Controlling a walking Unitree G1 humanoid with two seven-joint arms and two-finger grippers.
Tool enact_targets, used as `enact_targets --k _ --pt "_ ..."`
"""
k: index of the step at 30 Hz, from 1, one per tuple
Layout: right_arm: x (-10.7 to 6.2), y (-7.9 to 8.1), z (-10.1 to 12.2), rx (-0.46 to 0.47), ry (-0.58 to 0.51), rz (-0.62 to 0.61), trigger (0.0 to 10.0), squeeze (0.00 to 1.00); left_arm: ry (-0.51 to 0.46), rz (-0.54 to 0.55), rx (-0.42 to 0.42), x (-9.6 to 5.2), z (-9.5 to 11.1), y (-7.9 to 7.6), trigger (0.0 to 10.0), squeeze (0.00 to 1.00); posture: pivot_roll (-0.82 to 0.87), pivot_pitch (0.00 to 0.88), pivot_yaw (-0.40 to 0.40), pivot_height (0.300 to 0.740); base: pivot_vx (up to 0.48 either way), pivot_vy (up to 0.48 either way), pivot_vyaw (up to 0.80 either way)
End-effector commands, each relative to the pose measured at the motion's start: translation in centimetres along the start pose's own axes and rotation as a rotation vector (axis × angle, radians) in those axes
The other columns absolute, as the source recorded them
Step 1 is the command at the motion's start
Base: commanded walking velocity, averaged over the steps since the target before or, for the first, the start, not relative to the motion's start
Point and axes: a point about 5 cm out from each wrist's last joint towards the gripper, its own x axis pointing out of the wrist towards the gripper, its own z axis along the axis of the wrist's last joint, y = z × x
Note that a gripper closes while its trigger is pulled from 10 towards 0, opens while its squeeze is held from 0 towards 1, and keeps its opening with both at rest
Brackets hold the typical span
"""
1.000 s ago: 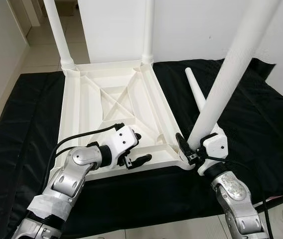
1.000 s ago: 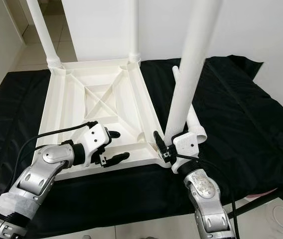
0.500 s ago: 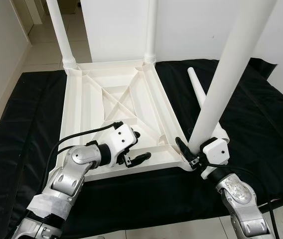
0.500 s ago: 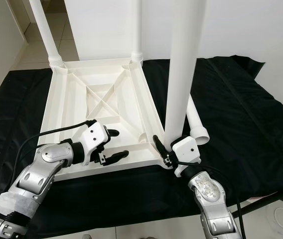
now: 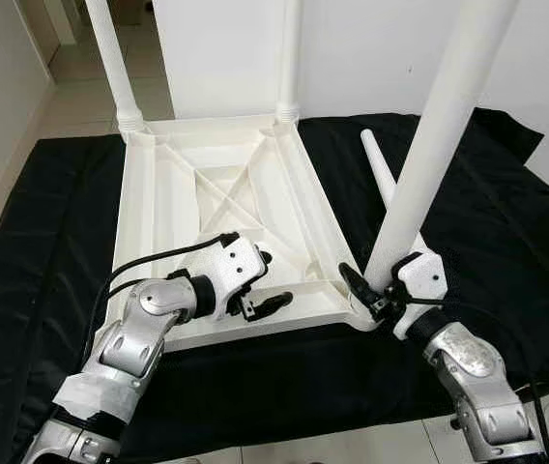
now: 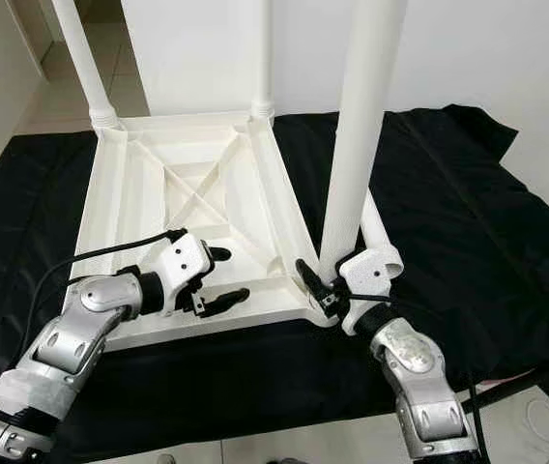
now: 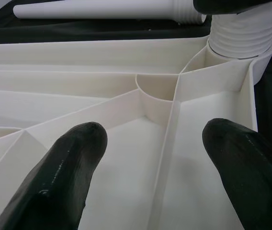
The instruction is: Building children table
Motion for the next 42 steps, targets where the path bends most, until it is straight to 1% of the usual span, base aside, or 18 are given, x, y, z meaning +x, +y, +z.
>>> enact_targets --k 1,8,11,12,16,17,19,22,23,28,31,32,35,37,38,40,41,42 --pt "-0.6 0.4 -2.6 0.081 0.136 0.006 10.0 0.00 -0.004 0.091 0.008 0.0 0.3 0.4 10.0 0.00 -0.03 0.080 0.000 0.740 0.000 0.000 0.00" --pt "-0.8 0.7 -2.8 0.110 0.132 -0.009 10.0 0.00 -0.002 0.094 0.006 -0.2 0.3 0.4 10.0 0.00 -0.03 0.089 -0.002 0.740 0.000 0.000 0.00" --pt "-1.0 1.0 -2.6 0.168 0.104 -0.024 10.0 0.00 -0.002 0.096 0.005 -0.2 0.3 0.4 10.0 0.00 -0.03 0.091 -0.001 0.740 0.000 0.000 0.00" --pt "-1.0 1.0 -2.6 0.168 0.104 -0.024 10.0 0.00 -0.002 0.096 0.005 -0.2 0.3 0.4 10.0 0.00 -0.03 0.091 -0.001 0.740 0.000 0.000 0.00" --pt "-1.2 0.9 -2.8 0.206 0.098 -0.069 10.0 0.00 -0.003 0.096 0.006 -0.2 0.3 0.4 10.0 0.00 -0.03 0.094 0.001 0.740 0.000 0.000 0.00" --pt "-1.4 0.6 -3.2 0.242 0.103 -0.129 10.0 0.00 -0.004 0.096 0.007 -0.2 0.3 0.4 10.0 0.00 -0.03 0.097 0.003 0.740 0.000 0.000 0.00" --pt "-1.4 0.6 -3.2 0.242 0.103 -0.129 10.0 0.00 -0.004 0.096 0.007 -0.2 0.3 0.4 10.0 0.00 -0.03 0.097 0.003 0.740 0.000 0.000 0.00" --pt "-1.5 0.3 -3.3 0.256 0.100 -0.173 10.0 0.00 -0.004 0.096 0.008 -0.2 0.4 0.4 10.0 0.00 -0.03 0.097 0.004 0.740 0.000 0.000 0.00" --pt "-1.4 0.0 -3.3 0.238 0.100 -0.217 10.0 0.00 -0.004 0.096 0.009 -0.3 0.4 0.4 10.0 0.00 -0.03 0.099 0.006 0.740 0.000 0.000 0.00" --pt "-1.1 -0.1 -3.1 0.205 0.092 -0.253 10.0 0.00 -0.003 0.100 0.013 -0.3 0.4 0.4 10.0 0.00 -0.03 0.101 0.003 0.740 0.000 0.000 0.00" --pt "-0.9 0.1 -2.8 0.182 0.081 -0.244 10.0 0.00 -0.002 0.104 0.012 -0.4 0.4 0.5 10.0 0.00 -0.02 0.101 0.003 0.740 0.000 0.000 0.00" --pt "-0.8 0.3 -2.6 0.146 0.080 -0.232 10.0 0.00 -0.002 0.107 0.011 -0.4 0.4 0.5 10.0 0.00 -0.02 0.100 0.001 0.740 0.000 0.000 0.00" --pt "-0.8 0.6 -2.6 0.124 0.082 -0.213 10.0 0.00 -0.002 0.110 0.011 -0.5 0.4 0.6 10.0 0.00 -0.02 0.099 0.000 0.740 0.000 0.000 0.00" --pt "-0.9 0.9 -2.7 0.109 0.079 -0.190 10.0 0.00 -0.002 0.113 0.013 -0.5 0.4 0.6 10.0 0.00 -0.02 0.098 -0.001 0.740 0.000 0.000 0.00" --pt "-1.0 1.2 -2.8 0.081 0.078 -0.174 10.0 0.00 -0.002 0.115 0.013 -0.5 0.4 0.7 10.0 0.00 -0.02 0.098 -0.001 0.740 0.000 0.000 0.00" --pt "-1.0 1.2 -2.8 0.081 0.078 -0.174 10.0 0.00 -0.002 0.115 0.013 -0.5 0.4 0.7 10.0 0.00 -0.02 0.098 -0.001 0.740 0.000 0.000 0.00" --pt "-1.1 1.4 -2.9 0.047 0.075 -0.161 10.0 0.00 -0.002 0.117 0.014 -0.5 0.4 0.7 10.0 0.00 -0.02 0.098 -0.001 0.740 0.000 0.000 0.00" --pt "-1.1 1.4 -2.9 0.047 0.075 -0.161 10.0 0.00 -0.002 0.117 0.014 -0.5 0.4 0.7 10.0 0.00 -0.02 0.098 -0.001 0.740 0.000 0.000 0.00"
